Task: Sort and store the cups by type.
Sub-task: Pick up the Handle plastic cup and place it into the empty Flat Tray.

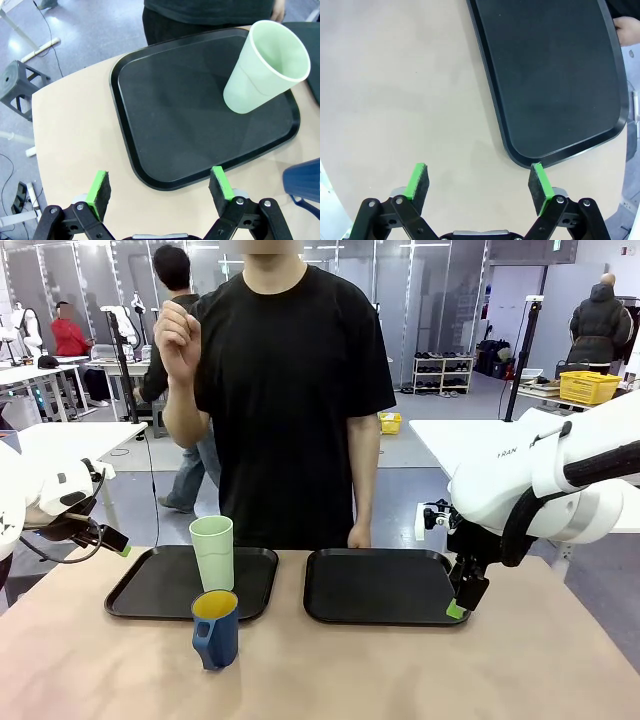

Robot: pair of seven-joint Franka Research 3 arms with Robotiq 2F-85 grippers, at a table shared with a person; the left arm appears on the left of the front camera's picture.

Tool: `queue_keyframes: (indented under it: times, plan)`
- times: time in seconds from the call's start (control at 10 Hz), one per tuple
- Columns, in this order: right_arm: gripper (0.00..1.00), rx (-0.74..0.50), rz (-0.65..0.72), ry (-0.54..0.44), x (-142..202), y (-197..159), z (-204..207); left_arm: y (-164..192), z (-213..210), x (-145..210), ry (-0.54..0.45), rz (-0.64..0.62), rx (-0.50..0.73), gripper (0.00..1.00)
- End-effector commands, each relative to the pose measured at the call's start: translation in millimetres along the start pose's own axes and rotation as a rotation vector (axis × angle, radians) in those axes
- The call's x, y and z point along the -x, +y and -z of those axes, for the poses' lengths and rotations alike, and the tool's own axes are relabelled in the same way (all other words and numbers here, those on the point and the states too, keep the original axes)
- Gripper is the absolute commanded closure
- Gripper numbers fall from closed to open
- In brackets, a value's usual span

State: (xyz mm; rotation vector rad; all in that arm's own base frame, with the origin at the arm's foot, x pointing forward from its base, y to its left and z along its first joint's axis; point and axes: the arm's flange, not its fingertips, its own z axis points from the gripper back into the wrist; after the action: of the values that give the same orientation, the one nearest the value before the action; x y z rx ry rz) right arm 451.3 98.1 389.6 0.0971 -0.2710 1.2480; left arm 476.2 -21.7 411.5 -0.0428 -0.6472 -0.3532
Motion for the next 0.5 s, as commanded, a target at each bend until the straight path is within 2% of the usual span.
queue_keyframes:
  times: [0.0,0.4]
  plan:
    - [0.00,0.005,-0.009,0.001,3.3,2.5,-0.9,-0.3,-2.5,-1.0,-0.006,0.000,0.002,0.00]
    - [0.00,0.005,-0.009,0.001,3.3,2.5,-0.9,-0.3,-2.5,-1.0,-0.006,0.000,0.002,0.00]
